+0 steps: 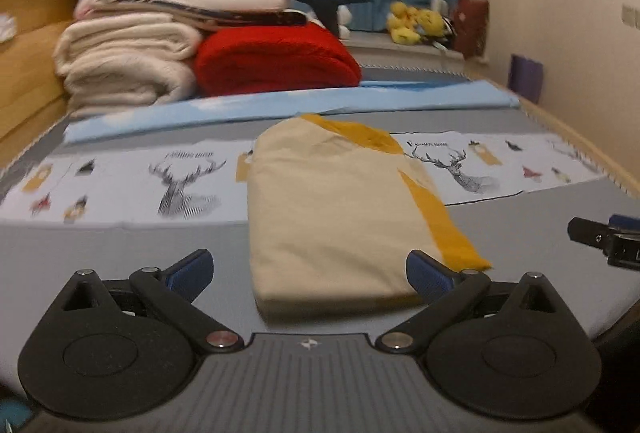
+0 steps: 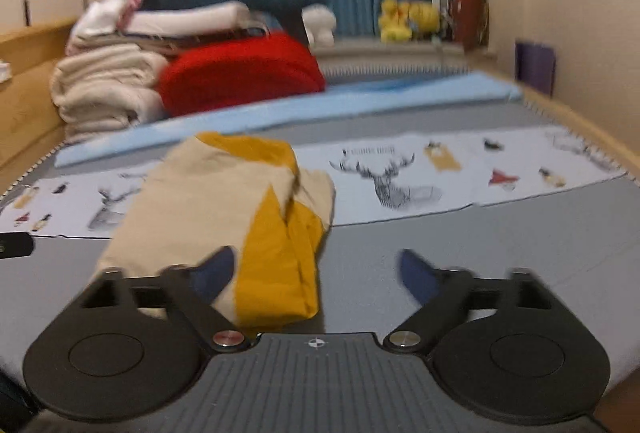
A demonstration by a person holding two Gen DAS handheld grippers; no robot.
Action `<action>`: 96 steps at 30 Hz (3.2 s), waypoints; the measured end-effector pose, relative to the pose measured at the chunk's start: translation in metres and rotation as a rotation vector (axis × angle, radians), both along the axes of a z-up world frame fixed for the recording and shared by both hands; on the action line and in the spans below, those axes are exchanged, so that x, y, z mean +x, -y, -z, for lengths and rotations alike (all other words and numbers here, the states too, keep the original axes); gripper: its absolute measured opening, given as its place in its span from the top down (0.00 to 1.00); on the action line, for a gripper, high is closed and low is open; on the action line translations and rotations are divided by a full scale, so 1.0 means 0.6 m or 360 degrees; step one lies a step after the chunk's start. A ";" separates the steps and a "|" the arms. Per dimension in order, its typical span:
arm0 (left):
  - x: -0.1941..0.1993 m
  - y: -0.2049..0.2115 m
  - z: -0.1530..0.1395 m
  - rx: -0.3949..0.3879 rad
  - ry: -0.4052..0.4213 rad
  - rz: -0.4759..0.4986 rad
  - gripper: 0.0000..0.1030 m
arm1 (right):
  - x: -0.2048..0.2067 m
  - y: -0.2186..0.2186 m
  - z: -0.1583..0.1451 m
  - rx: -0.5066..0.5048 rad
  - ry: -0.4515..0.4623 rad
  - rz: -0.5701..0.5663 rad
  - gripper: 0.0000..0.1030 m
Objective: Fold large clothes
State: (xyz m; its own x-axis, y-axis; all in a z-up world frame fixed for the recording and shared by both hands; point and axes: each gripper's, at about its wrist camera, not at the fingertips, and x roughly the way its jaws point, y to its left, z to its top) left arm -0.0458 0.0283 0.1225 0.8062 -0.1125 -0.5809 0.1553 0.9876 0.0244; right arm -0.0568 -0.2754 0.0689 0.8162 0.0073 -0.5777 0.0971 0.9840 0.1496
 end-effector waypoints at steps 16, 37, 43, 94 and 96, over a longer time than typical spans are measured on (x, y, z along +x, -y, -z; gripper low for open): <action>-0.120 0.022 0.039 -0.0026 -0.0118 -0.0158 0.01 | -0.174 -0.109 -0.059 -0.0161 0.0062 -0.0009 0.01; -0.094 0.039 0.062 0.0021 -0.0144 -0.0095 0.01 | -0.154 -0.149 -0.037 -0.0160 -0.0006 -0.0135 0.01; -0.093 0.041 0.065 0.0020 -0.0147 -0.0099 0.01 | -0.151 -0.153 -0.036 -0.0169 -0.0015 -0.0152 0.01; -0.091 0.042 0.073 0.0036 -0.0157 -0.0095 0.01 | -0.152 -0.155 -0.029 -0.0194 -0.0021 -0.0178 0.01; -0.091 0.042 0.072 0.0036 -0.0158 -0.0095 0.01 | -0.152 -0.155 -0.029 -0.0194 -0.0021 -0.0179 0.01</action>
State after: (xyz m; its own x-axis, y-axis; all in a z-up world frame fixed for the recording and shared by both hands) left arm -0.1004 0.0034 0.0791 0.7495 -0.0520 -0.6600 0.0990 0.9945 0.0340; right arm -0.1479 -0.1823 0.0861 0.8066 0.0274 -0.5904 -0.0134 0.9995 0.0280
